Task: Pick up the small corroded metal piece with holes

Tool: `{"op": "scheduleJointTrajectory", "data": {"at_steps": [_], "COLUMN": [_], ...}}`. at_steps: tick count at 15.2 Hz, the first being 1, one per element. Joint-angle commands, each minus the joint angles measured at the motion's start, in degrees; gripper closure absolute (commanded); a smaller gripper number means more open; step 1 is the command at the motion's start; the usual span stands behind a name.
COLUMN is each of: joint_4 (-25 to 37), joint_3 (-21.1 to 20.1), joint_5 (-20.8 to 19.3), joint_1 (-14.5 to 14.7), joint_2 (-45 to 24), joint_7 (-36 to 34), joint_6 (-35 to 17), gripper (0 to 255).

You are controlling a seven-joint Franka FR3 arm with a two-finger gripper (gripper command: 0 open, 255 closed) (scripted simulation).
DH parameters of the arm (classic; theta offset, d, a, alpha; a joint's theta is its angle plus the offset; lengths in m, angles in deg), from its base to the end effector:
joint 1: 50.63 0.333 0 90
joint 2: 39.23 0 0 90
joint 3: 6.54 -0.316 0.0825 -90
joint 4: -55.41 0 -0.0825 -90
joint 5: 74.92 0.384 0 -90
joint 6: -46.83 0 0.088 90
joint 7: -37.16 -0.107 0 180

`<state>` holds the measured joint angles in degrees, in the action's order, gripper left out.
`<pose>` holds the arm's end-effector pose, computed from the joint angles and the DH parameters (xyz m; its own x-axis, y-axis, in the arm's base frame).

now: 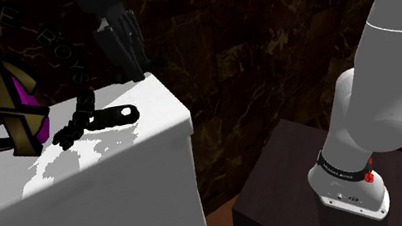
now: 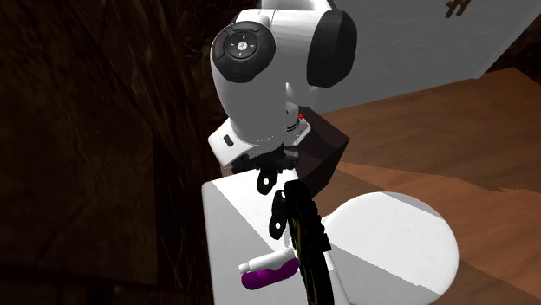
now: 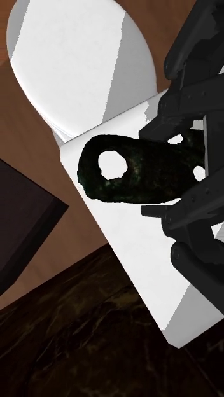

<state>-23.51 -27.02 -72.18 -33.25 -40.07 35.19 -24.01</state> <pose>0.4081 0.3228 0.6785 0.7908 0.5921 -0.1554 0.5928 -0.8040 -0.0468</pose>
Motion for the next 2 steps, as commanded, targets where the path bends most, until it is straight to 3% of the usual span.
{"op": "scheduleJointTrajectory", "data": {"at_steps": [1,2], "joint_4": [1.5,1.5], "joint_3": [0.0,0.0], "joint_5": [-0.2,-0.2], "joint_1": [0.0,0.1], "joint_2": [-0.6,-0.6], "joint_7": [-0.1,-0.1], "joint_6": [1.0,1.0], "gripper": [255,255]}}
